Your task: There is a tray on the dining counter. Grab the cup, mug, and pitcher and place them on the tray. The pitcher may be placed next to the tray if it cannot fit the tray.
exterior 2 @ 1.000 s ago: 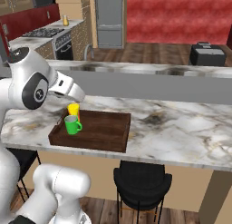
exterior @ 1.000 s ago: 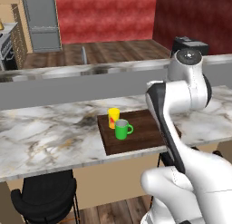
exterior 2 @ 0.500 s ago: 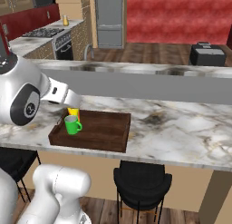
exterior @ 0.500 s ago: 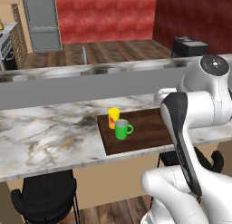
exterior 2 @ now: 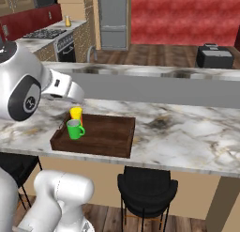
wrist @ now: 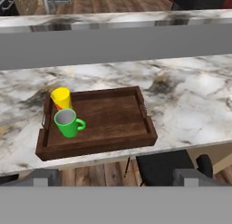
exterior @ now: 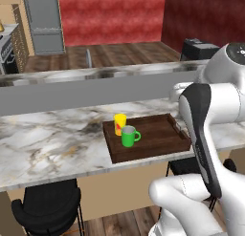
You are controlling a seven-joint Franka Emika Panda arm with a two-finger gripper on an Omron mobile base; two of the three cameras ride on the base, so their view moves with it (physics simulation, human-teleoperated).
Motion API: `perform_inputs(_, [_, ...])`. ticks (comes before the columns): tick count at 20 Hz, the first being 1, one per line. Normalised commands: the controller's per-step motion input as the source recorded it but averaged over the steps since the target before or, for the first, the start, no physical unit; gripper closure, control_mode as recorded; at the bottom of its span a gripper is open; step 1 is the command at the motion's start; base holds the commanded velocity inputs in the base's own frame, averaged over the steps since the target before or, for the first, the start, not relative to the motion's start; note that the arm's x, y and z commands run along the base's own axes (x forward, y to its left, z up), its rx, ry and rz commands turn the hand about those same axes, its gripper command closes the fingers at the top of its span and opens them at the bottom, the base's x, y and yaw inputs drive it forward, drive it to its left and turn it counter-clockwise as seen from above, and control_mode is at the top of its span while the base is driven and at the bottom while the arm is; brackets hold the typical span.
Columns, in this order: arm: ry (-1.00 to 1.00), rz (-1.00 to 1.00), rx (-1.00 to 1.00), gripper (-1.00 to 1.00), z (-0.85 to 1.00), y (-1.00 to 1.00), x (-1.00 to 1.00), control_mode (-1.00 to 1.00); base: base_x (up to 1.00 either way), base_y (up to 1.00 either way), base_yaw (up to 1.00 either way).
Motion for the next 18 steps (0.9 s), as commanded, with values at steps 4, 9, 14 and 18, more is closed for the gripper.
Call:
perform_inputs(4, [0.00, 0.01, 0.00, -1.00, 0.02, -0.05, -0.25, -1.00, 0.00, 0.00, 0.00])
perform_inputs(9, [0.00, 0.00, 0.00, -1.00, 0.00, -0.02, -0.31, 1.00, -0.08, 0.00, 0.00])
perform_inputs(14, [0.00, 0.00, 0.00, -1.00, 0.00, 0.00, 0.00, 1.00, -0.53, -0.24, 0.02])
perform_inputs(18, [0.00, 0.00, 0.00, -1.00, 0.00, 0.00, 0.00, 1.00, -0.77, -0.85, 0.07])
